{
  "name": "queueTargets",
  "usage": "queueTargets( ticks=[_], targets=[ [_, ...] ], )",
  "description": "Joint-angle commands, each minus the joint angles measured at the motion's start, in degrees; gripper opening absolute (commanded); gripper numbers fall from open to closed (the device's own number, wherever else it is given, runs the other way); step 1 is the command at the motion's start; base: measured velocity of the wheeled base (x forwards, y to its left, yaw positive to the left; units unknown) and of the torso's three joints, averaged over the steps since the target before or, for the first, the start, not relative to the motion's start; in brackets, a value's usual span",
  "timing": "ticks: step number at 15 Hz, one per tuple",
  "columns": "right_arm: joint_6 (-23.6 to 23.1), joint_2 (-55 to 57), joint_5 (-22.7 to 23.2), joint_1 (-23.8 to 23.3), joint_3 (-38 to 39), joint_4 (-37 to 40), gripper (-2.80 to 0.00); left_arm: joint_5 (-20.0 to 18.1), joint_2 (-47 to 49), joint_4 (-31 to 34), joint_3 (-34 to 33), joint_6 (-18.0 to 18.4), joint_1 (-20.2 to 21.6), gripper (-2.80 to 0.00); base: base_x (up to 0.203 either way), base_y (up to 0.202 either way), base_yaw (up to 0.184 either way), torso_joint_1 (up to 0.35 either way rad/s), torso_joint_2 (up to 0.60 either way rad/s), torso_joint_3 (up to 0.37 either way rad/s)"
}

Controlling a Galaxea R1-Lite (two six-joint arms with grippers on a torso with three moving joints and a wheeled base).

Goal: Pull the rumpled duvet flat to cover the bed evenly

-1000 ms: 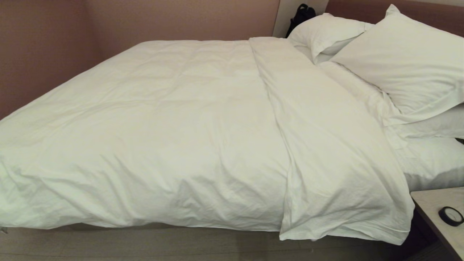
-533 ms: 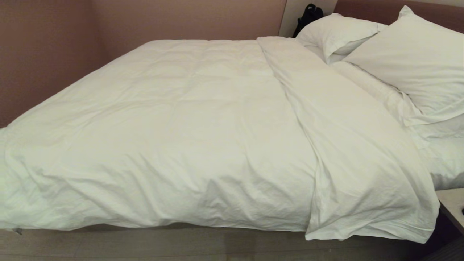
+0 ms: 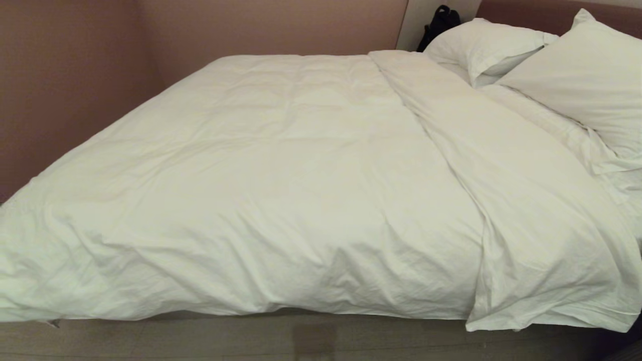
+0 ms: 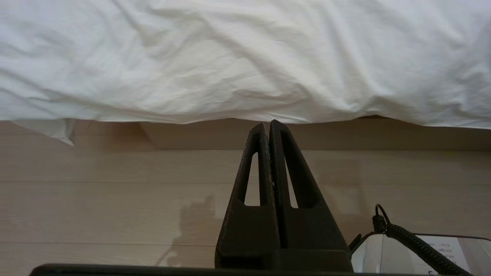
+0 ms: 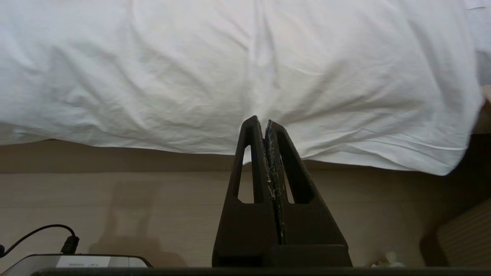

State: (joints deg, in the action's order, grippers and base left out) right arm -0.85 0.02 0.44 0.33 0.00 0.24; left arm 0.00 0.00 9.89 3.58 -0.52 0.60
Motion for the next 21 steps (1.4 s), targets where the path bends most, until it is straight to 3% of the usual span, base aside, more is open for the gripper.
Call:
queueTargets(
  ticks=[1, 21],
  targets=[
    [-0.03, -0.02, 0.00, 0.02, 0.00, 0.02, -2.80, -0.09, 0.00, 0.05, 0.02, -0.01, 0.02, -2.80, 0.000, 0.194, -0.002, -0.001, 0.01, 0.001],
    [-0.03, -0.02, 0.00, 0.02, 0.00, 0.02, -2.80, -0.18, 0.00, 0.05, -0.04, -0.01, 0.02, -2.80, 0.000, 0.195, 0.000, 0.003, 0.00, 0.002]
  ],
)
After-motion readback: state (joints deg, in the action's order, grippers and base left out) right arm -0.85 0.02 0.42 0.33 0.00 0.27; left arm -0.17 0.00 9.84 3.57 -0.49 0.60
